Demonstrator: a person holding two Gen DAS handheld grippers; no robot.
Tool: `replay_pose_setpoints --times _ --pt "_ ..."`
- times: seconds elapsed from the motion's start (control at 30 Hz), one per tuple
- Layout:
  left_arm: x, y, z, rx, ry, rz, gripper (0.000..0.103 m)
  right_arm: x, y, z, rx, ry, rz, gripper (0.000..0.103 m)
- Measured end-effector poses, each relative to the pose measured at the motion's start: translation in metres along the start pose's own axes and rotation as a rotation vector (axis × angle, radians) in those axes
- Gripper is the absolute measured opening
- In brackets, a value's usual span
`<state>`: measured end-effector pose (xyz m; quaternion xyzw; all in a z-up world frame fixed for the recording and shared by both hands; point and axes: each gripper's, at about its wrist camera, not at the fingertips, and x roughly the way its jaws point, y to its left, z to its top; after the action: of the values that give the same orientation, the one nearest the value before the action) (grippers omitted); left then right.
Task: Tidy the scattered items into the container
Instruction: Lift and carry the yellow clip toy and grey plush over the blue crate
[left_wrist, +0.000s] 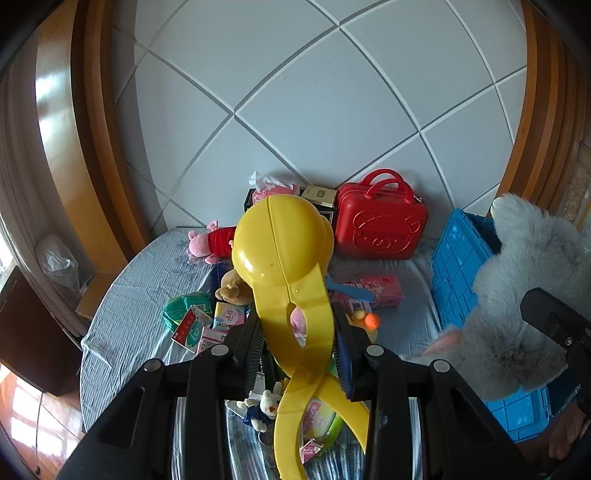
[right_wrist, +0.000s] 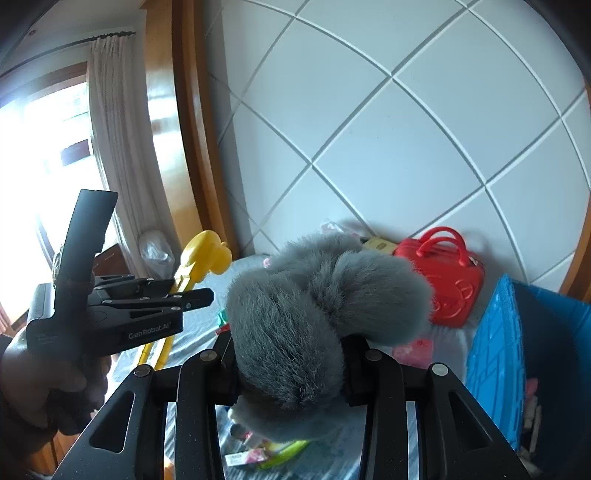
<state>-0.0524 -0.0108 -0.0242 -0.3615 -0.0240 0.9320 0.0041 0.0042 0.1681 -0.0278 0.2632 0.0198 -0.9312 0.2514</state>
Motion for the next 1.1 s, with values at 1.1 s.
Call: replay_pose_setpoints --times 1.1 --pt "0.024 -0.141 0.026 0.107 0.004 -0.077 0.033 -0.041 -0.148 -0.043 0.127 0.030 -0.107 0.015"
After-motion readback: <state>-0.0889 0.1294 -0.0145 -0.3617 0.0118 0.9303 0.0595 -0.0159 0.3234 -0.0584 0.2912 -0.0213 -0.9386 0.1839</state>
